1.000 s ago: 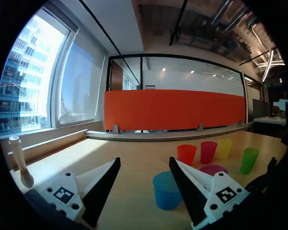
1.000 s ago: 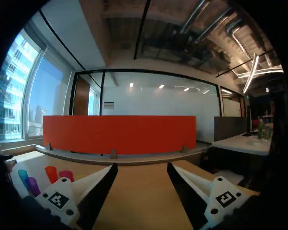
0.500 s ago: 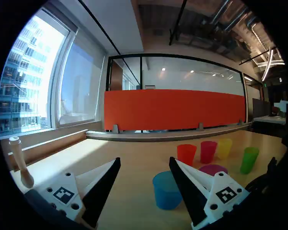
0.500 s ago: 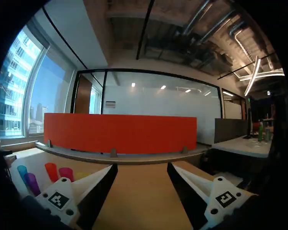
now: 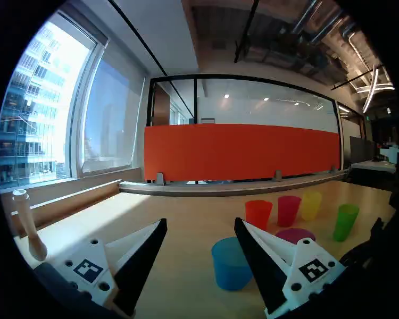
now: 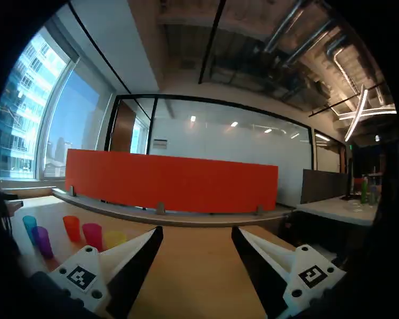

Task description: Pour water

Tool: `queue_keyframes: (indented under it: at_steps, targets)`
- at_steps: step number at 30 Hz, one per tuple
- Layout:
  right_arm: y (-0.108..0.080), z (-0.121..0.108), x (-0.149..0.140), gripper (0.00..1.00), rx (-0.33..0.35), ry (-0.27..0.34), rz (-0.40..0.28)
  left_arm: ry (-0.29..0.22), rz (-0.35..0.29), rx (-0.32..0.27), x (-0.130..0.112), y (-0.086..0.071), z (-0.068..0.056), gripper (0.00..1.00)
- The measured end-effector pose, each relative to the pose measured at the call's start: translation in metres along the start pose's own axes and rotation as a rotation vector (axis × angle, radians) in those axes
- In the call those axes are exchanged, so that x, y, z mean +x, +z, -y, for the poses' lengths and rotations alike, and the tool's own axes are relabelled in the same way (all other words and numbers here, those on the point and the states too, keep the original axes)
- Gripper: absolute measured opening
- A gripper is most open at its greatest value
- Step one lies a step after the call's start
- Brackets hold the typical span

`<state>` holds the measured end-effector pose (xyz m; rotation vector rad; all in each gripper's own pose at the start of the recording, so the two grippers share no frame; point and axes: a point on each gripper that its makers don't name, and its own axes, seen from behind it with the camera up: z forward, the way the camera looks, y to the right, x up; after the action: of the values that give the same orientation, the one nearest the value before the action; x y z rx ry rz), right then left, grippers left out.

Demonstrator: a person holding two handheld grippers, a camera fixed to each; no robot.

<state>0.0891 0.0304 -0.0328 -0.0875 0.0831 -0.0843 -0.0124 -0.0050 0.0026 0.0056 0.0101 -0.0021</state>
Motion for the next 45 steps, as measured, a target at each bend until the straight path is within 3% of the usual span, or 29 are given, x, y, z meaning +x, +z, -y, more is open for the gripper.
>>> queue_keyframes:
  at_steps: [8,17,29,45]
  targets:
    - [0.01,0.017,-0.004,0.99,0.037,-0.005,-0.014,0.0,0.0,0.0,-0.001,0.0,-0.001,0.94]
    - [0.018,0.034,-0.027,0.99,0.063,0.01,0.003,0.0,0.0,0.0,0.0,0.0,-0.001,0.94]
    - [0.021,0.039,-0.063,0.99,0.077,0.044,0.044,0.0,0.0,0.0,0.0,-0.001,-0.001,0.94]
    - [0.02,0.034,-0.081,0.99,0.083,0.105,0.067,0.0,0.0,0.0,0.0,0.0,-0.001,0.94]
